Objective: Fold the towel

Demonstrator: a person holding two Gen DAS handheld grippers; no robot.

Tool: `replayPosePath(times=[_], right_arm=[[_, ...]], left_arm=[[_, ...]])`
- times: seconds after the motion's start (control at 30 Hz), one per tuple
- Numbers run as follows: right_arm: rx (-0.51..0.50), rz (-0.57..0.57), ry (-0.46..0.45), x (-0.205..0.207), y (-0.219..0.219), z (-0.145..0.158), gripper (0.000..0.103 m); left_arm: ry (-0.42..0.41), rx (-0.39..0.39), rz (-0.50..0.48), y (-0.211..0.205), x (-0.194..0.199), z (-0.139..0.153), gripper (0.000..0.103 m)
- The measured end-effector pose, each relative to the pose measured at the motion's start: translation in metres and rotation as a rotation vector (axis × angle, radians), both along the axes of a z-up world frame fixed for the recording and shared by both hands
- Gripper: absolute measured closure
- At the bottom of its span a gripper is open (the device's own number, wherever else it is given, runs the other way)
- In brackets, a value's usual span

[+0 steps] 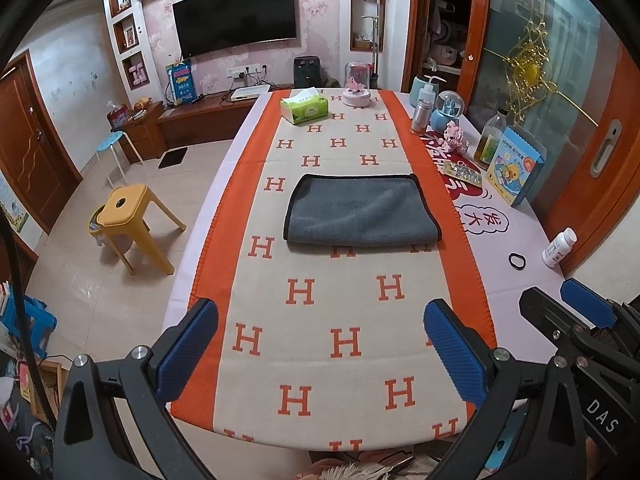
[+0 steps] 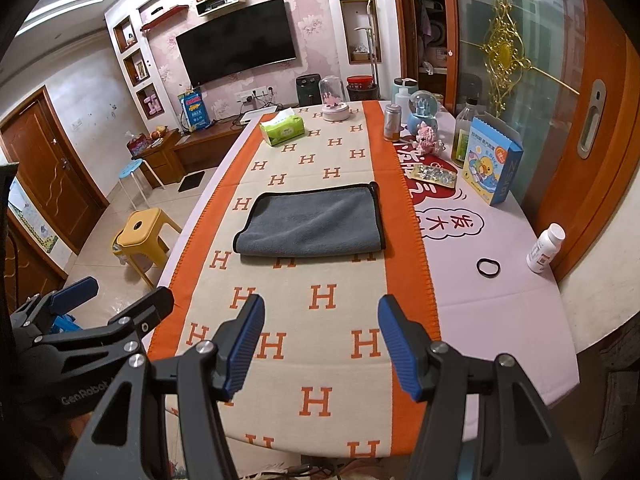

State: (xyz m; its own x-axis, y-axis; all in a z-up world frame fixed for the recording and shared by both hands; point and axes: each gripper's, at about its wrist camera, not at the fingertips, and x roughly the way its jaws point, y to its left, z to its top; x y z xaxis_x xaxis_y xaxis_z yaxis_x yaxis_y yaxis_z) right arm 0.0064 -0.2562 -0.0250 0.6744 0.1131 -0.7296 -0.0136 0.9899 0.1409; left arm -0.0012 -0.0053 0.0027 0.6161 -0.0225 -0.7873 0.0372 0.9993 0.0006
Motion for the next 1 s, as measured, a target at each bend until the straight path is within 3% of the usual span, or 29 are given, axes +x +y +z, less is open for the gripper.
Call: replayPosePath(times=[1.0], right_arm=[[0.013, -0.004, 0.011, -0.003, 0.009, -0.005, 0.044]], left_arm=[[0.011, 0.002, -0.009, -0.001, 0.002, -0.002, 0.001]])
